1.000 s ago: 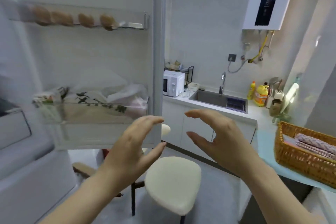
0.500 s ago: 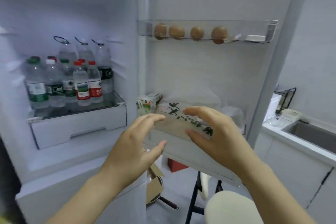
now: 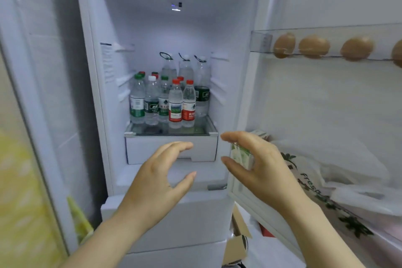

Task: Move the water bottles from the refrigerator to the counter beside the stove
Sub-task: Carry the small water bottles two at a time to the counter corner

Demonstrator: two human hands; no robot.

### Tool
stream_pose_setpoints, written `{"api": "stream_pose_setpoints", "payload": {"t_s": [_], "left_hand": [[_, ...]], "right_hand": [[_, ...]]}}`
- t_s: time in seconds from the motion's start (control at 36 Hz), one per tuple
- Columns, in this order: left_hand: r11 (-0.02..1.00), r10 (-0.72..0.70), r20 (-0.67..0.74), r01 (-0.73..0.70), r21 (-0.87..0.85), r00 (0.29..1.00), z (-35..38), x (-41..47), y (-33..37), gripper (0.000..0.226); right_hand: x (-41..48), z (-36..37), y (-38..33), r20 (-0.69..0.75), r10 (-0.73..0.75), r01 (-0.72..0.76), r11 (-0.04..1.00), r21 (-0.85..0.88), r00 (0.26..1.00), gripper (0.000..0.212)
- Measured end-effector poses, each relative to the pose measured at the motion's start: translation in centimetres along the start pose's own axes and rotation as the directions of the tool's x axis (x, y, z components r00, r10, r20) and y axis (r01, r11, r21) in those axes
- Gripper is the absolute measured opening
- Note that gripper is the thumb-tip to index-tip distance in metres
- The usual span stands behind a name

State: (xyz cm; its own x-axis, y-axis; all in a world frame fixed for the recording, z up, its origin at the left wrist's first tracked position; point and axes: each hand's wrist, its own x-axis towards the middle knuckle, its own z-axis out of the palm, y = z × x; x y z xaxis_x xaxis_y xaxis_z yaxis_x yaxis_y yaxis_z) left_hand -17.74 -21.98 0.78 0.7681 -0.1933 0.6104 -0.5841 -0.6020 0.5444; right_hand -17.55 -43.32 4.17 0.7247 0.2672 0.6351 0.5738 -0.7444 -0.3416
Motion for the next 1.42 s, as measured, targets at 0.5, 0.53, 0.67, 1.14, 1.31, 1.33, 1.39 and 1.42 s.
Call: {"api": "stream_pose_setpoints", "payload": {"t_s": [0.5, 0.53, 0.67, 1.14, 1.31, 1.33, 1.39, 1.42], "left_hand": [[0.999, -0.020, -0.048, 0.018, -0.033, 0.999, -2.9, 9.0, -12.6, 0.049], [0.999, -0.018, -0.048, 0.016, -0.038, 0.999, -3.0, 9.5, -13.3, 0.048], [0.997, -0.010, -0.045, 0.006, -0.082, 0.999, -3.2, 12.0, -16.2, 0.049], [0.979, -0.092, -0.104, 0.071, -0.191, 0.990, -0.1, 18.6, -22.3, 0.048], [0.963, -0.190, -0.106, 0.164, -0.213, 0.976, 2.3, 21.2, -24.5, 0.043], [0.960, -0.203, -0.102, 0.178, -0.215, 0.974, 2.7, 21.7, -24.9, 0.044], [0.960, -0.212, -0.103, 0.187, -0.209, 0.972, 3.4, 22.6, -25.6, 0.045], [0.960, -0.217, -0.109, 0.192, -0.205, 0.970, 3.8, 23.0, -26.0, 0.045]], "right_hand": [[11.8, 11.0, 2.5, -0.076, 0.014, -0.010, 0.998, 0.057, 0.997, 0.040], [12.3, 11.6, 2.7, -0.086, 0.025, -0.020, 0.998, 0.065, 0.996, 0.039], [14.6, 13.8, 3.2, -0.110, 0.075, -0.063, 0.992, 0.107, 0.991, 0.037], [20.1, 18.7, 9.5, -0.139, 0.202, -0.158, 0.947, 0.279, 0.969, 0.034], [22.5, 20.6, 12.6, -0.132, 0.268, -0.199, 0.900, 0.388, 0.954, 0.039], [22.9, 20.9, 13.1, -0.131, 0.275, -0.204, 0.896, 0.395, 0.953, 0.040], [23.8, 21.7, 14.2, -0.126, 0.293, -0.220, 0.887, 0.407, 0.948, 0.039], [24.2, 22.1, 14.8, -0.121, 0.305, -0.231, 0.879, 0.418, 0.945, 0.038]]}}
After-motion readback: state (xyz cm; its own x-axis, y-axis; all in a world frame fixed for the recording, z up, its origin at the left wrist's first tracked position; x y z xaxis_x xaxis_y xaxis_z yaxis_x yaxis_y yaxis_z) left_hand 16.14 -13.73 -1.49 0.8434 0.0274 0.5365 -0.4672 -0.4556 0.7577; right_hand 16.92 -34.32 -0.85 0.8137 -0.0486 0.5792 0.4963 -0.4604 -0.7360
